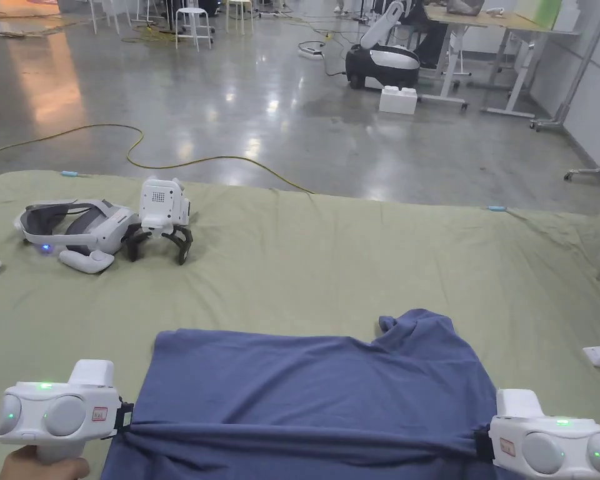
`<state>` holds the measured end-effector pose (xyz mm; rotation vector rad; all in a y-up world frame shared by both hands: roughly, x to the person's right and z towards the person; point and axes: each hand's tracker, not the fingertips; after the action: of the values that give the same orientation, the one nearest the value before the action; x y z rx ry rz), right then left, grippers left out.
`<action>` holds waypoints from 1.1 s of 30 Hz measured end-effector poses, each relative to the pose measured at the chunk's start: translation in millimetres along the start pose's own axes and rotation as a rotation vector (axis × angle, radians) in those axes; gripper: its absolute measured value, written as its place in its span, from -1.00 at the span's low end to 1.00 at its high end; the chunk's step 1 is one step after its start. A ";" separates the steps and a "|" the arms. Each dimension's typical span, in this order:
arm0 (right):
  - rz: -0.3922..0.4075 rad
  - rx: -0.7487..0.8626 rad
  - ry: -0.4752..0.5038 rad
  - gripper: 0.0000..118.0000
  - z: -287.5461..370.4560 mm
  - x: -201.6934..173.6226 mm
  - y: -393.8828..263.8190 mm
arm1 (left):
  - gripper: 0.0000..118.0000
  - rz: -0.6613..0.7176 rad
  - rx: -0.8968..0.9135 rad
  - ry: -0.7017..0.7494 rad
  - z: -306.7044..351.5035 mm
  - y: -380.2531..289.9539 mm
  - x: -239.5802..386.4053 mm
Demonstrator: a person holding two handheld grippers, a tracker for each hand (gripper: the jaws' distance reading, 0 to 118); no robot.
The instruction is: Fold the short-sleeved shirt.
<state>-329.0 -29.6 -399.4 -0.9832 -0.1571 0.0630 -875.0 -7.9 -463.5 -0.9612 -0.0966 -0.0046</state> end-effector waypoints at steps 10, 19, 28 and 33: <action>-0.044 0.211 -0.034 0.14 31.7 0.0 -14.6 | 0.11 -0.029 0.116 -0.024 28.8 -11.0 13.9; -0.132 0.700 -0.035 0.07 159.6 -43.8 -17.3 | -0.31 -0.077 0.557 -0.029 138.8 -31.8 58.7; -0.136 0.915 -0.051 -1.00 229.0 -96.8 -59.2 | -1.00 -0.033 0.808 0.060 191.5 -79.0 64.7; -0.105 0.954 -0.066 -1.00 241.1 -108.7 -73.4 | -1.00 -0.050 0.802 0.079 196.9 -93.4 53.5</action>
<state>-476.4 114.8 -218.4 -0.0204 -0.2097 0.0639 -841.9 101.8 -270.6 -0.1567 -0.0421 -0.0467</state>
